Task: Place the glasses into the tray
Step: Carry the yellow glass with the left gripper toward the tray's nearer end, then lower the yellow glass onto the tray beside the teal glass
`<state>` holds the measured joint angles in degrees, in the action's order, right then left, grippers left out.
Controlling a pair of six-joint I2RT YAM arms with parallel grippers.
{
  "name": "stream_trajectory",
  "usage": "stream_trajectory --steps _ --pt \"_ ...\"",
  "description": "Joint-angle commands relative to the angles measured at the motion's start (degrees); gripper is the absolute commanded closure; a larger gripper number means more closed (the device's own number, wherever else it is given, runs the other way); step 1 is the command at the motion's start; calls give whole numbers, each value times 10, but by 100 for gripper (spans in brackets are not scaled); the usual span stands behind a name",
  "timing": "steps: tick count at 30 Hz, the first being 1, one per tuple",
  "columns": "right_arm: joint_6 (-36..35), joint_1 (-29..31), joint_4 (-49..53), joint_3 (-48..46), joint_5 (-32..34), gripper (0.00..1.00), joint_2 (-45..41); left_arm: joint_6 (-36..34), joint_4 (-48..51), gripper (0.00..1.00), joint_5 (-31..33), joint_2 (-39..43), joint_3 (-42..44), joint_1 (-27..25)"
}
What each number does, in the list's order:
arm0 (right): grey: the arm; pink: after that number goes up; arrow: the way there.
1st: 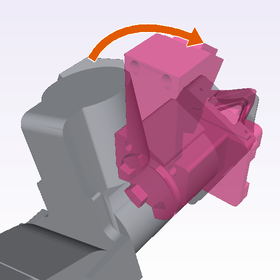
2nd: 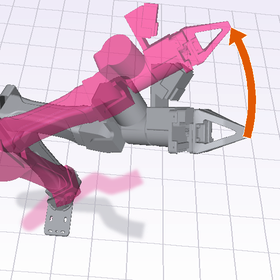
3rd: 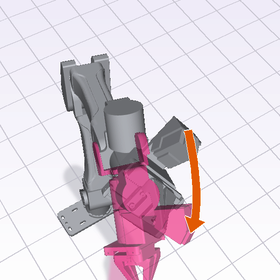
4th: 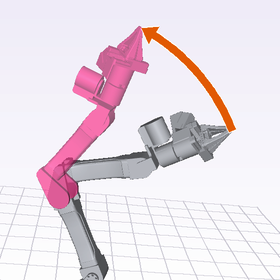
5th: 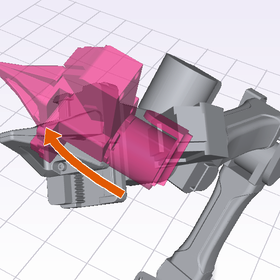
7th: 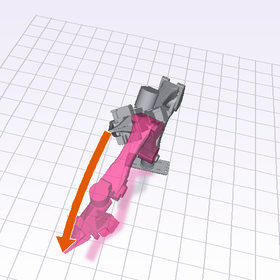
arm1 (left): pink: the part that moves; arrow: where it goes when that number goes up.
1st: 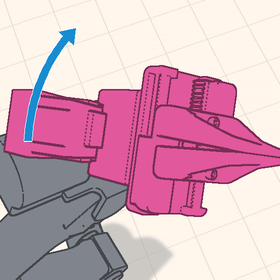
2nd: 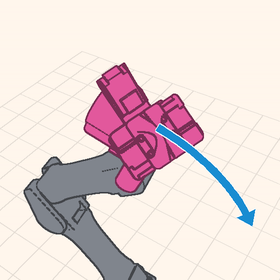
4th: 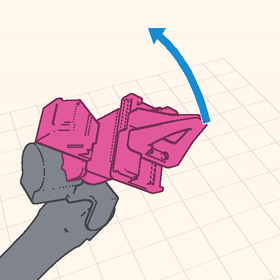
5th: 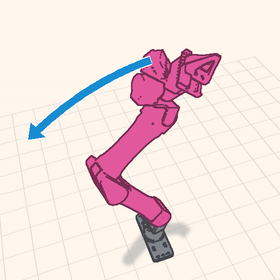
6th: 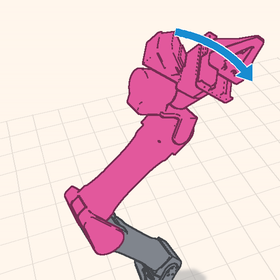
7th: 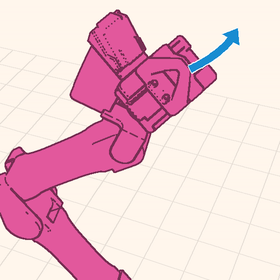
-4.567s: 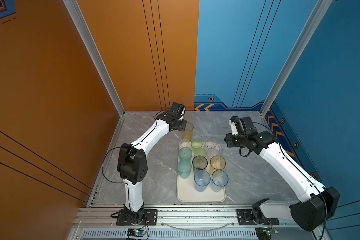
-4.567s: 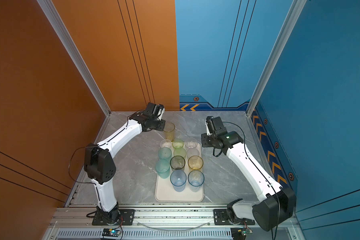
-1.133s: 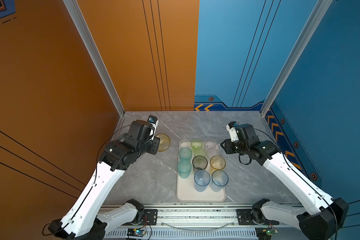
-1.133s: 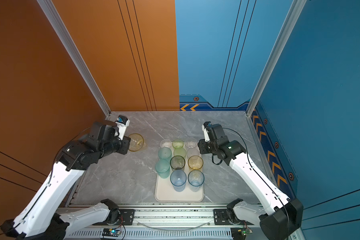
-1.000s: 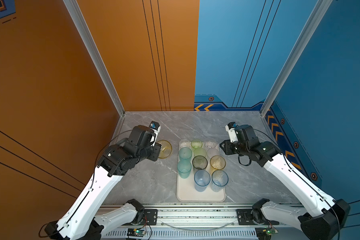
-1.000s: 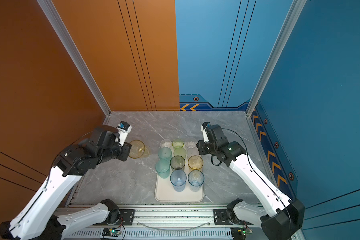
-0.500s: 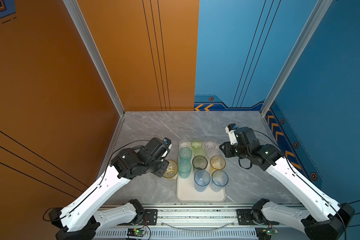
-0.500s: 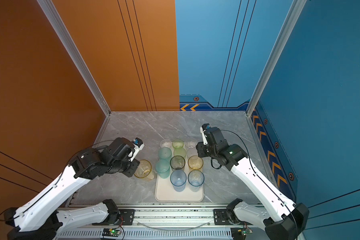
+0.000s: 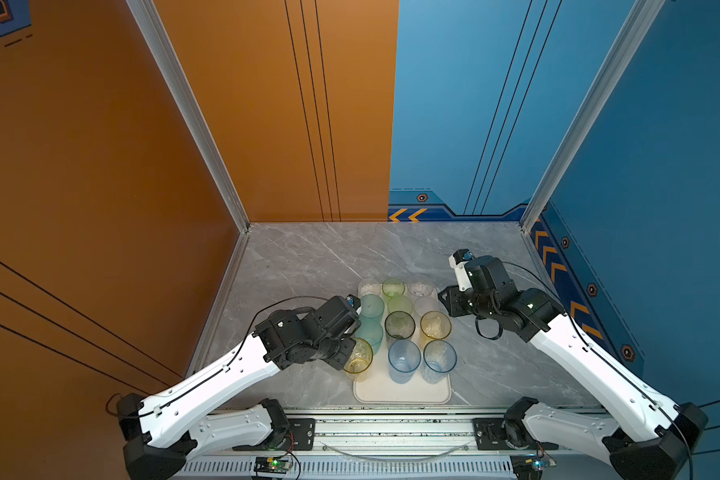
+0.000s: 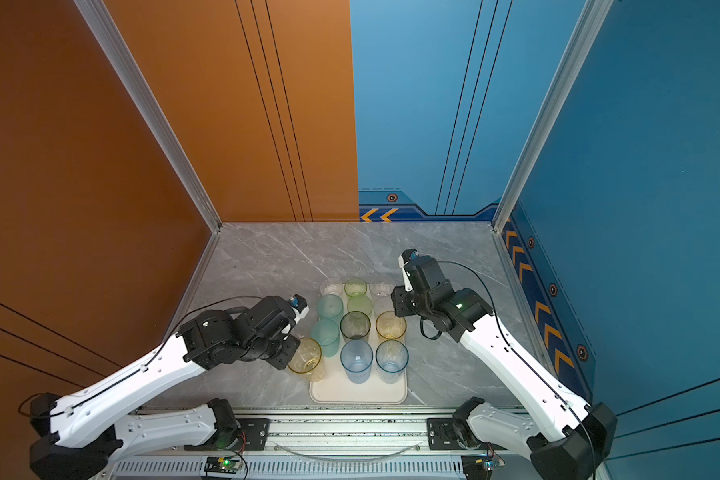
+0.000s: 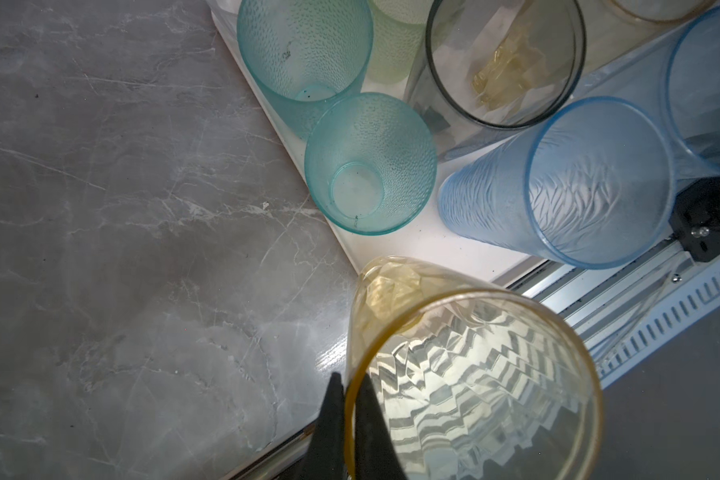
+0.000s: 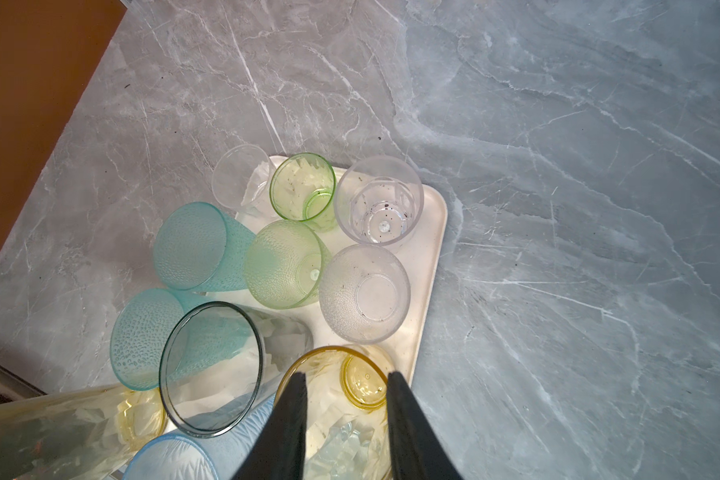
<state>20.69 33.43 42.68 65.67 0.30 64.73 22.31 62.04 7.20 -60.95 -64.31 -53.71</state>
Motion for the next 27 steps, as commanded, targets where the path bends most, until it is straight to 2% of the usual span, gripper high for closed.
stream_trajectory --steps 1,27 --pt "9 2 15 4 19 68 4 20 -38 96 -11 4 16 -7" --pt "7 4 29 4 29 68 -13 25 -72 96 -13 -25 48 -12"
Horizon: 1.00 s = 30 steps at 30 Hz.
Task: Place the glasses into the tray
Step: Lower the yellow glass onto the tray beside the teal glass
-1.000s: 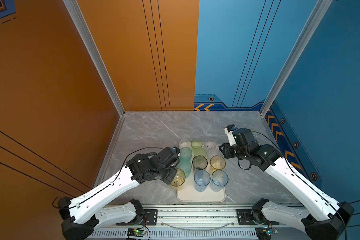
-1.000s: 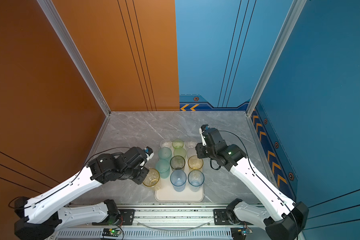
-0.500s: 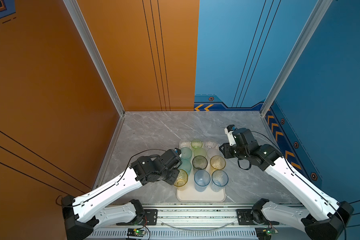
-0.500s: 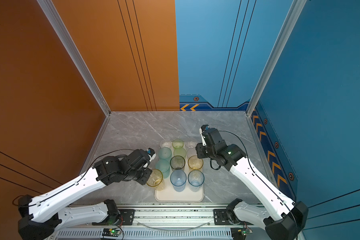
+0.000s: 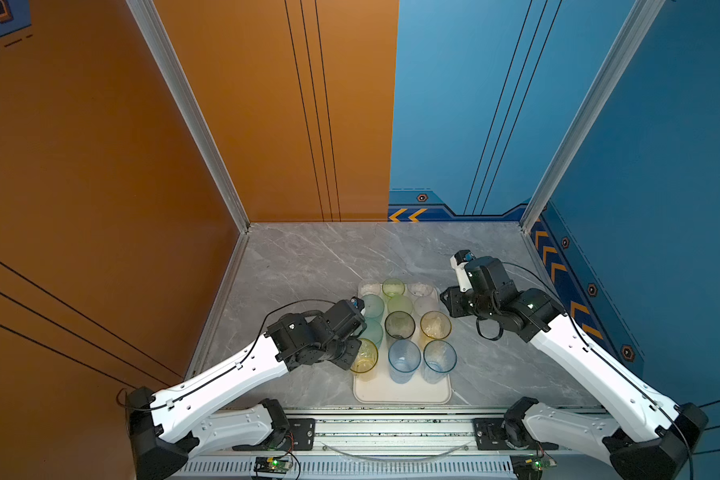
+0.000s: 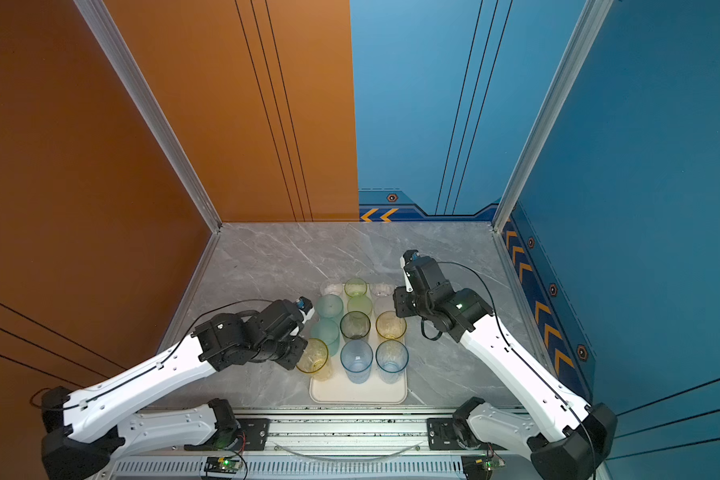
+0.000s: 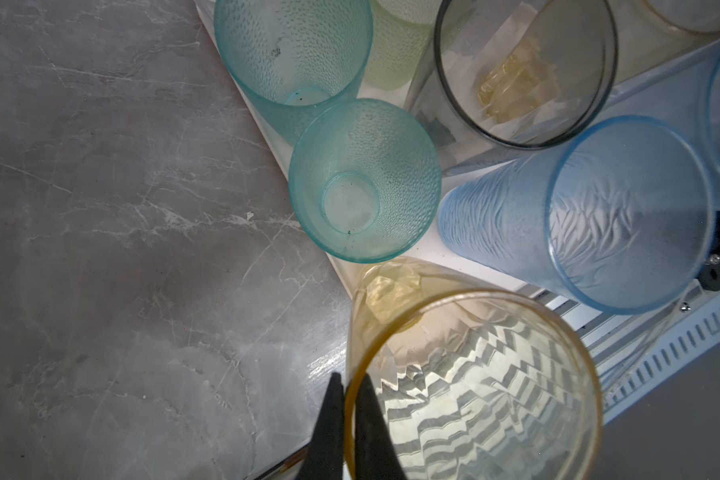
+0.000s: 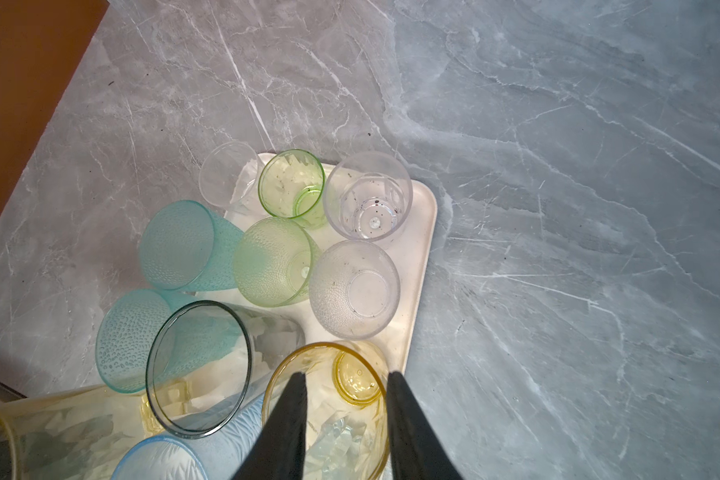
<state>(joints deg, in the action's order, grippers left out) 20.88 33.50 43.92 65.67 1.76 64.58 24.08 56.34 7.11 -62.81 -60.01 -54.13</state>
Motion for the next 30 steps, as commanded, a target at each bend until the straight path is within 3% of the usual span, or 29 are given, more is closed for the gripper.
stream_trajectory --steps 1,30 --pt "5 4 18 4 14 68 -10 6 -17 96 -13 -9 5 -8" --pt "-3 0 18 8 10 68 8 -14 -42 96 -22 -68 3 -8"
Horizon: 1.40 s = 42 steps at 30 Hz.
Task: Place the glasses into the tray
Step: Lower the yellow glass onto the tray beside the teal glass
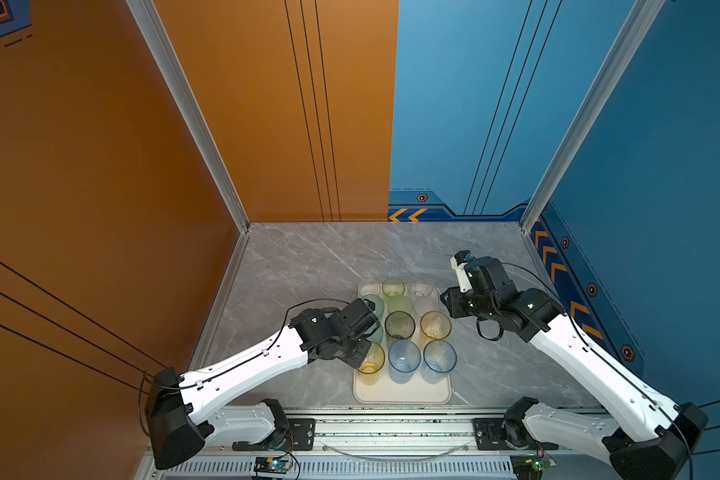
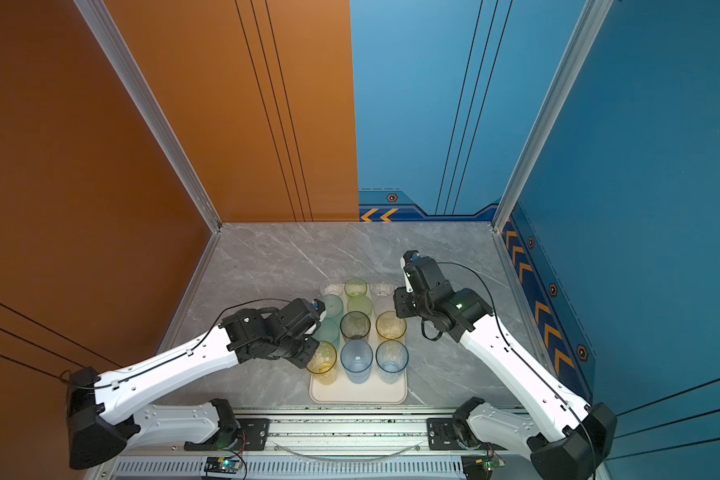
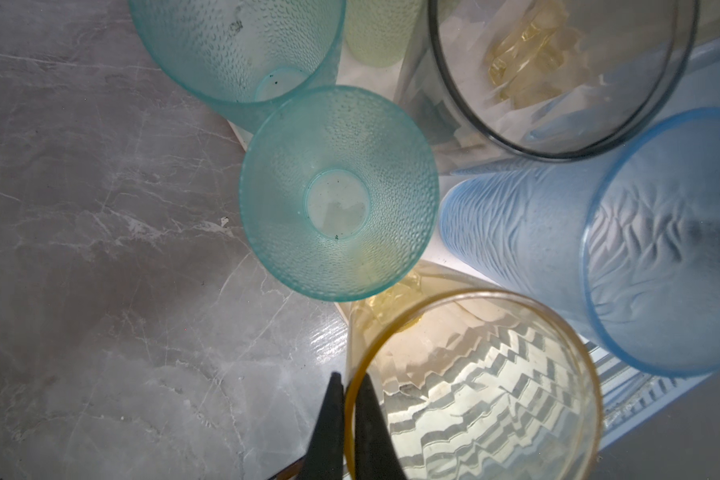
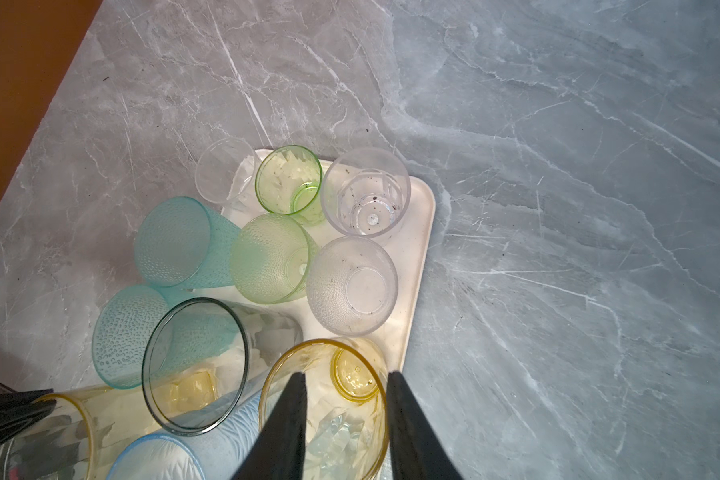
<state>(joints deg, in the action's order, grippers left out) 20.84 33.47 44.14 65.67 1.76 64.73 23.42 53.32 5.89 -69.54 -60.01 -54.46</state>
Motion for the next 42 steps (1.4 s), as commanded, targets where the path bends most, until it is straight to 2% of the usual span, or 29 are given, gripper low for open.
stream_trajectory --steps 1,42 --pt "-3 0 16 7 10 68 7 -7 -13 96 -9 0 4 -4" --pt "-2 -2 16 5 9 68 12 -21 -4 93 -22 -1 6 16"
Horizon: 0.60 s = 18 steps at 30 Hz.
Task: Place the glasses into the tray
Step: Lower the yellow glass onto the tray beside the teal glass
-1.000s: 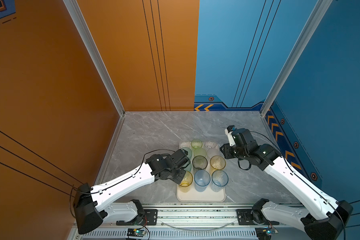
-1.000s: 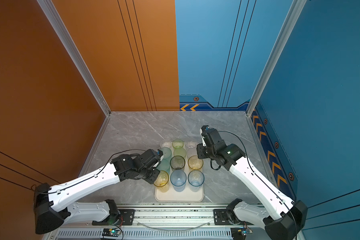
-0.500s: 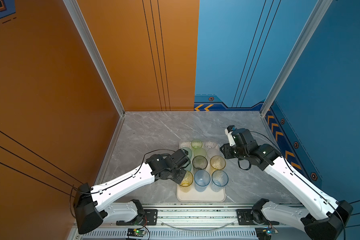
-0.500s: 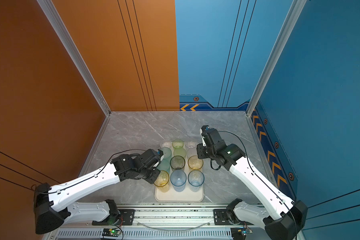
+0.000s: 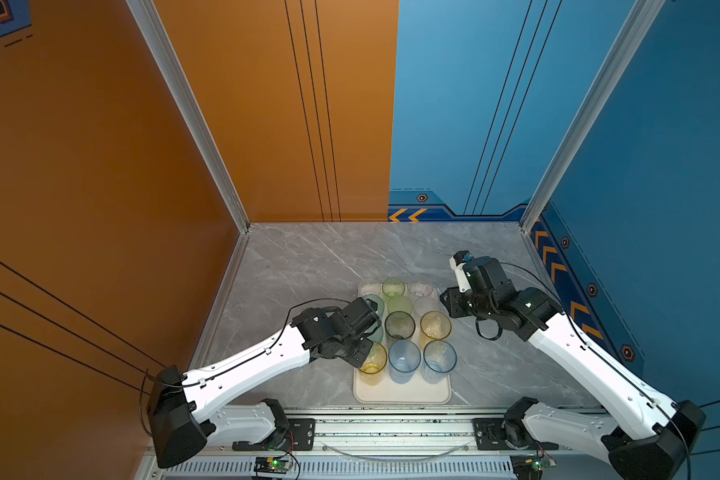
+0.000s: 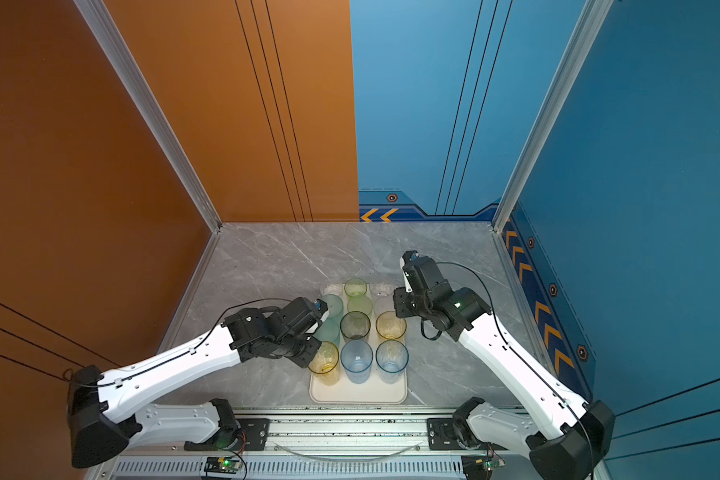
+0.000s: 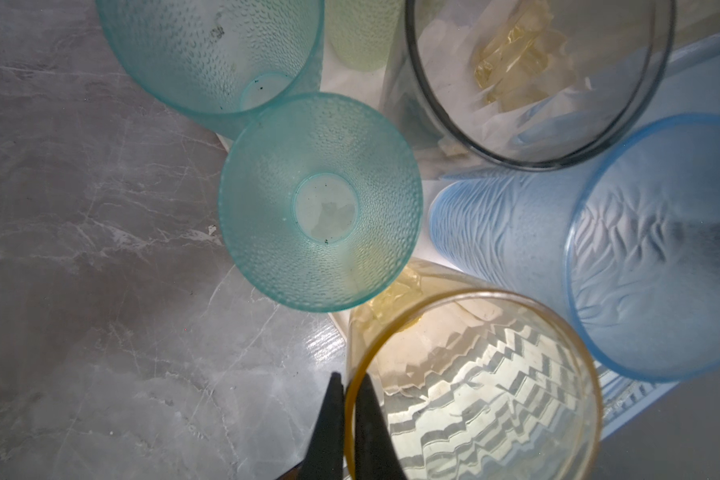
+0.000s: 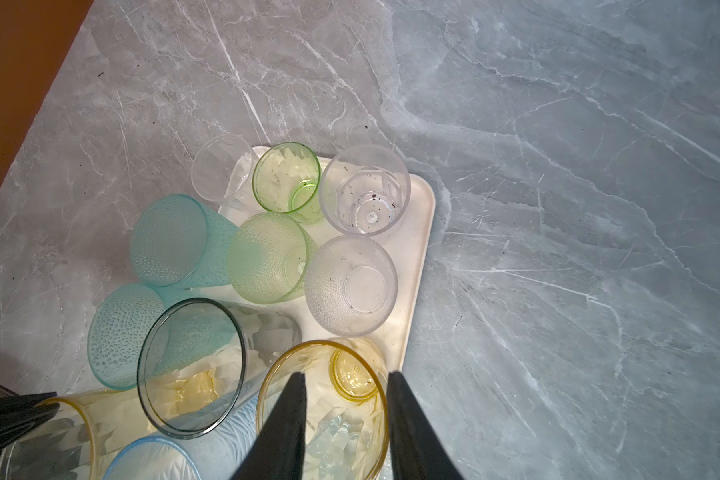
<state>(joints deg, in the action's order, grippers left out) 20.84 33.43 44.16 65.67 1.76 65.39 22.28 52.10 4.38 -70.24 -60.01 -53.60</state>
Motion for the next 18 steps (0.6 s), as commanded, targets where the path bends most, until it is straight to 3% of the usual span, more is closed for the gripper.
stream_trajectory --steps 1,18 --pt "-2 -1 15 6 9 68 6 -10 11 93 -6 7 6 9" --pt "-1 -1 15 5 9 68 9 -13 15 90 -16 -7 6 14"
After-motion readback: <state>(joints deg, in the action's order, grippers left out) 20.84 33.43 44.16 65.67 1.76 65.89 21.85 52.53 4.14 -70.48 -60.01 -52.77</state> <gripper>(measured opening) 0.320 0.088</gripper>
